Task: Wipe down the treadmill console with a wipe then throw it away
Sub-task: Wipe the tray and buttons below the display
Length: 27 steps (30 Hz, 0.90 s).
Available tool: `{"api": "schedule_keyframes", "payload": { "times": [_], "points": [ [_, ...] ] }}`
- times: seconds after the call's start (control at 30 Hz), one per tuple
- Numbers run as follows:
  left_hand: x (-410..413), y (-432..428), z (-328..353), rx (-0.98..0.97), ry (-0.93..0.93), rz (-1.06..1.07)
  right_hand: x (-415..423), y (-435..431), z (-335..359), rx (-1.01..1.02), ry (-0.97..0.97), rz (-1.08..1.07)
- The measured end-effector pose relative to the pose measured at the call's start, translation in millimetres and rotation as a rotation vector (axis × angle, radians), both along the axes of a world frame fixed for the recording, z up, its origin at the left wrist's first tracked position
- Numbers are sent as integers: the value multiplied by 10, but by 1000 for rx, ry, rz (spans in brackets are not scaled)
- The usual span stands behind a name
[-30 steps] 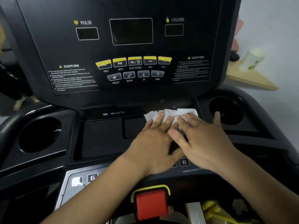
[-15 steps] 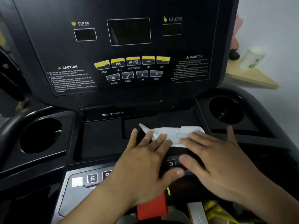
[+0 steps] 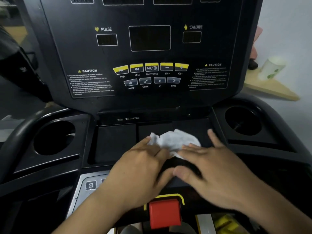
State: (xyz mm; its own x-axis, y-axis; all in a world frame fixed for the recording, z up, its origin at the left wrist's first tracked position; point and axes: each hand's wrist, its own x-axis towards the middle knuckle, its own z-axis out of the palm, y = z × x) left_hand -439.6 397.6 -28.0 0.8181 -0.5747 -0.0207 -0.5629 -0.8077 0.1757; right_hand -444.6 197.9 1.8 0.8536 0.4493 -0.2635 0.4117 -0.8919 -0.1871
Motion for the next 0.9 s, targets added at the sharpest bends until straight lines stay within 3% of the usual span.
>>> {"api": "schedule_keyframes", "payload": {
  "times": [0.23, 0.4, 0.67, 0.9],
  "points": [
    [-224, 861, 16, 125, -199, 225, 11, 984, -110, 142, 6, 227],
    [-399, 1282, -36, 6, -60, 279, 49, 1569, -224, 171, -18, 351],
    [-307, 675, -80, -49, -34, 48, -96, 937, -121, 112, -27, 98],
    [163, -343, -158, -156, 166, -235, -189, 41, -36, -42, -19, -228]
  ]
}}
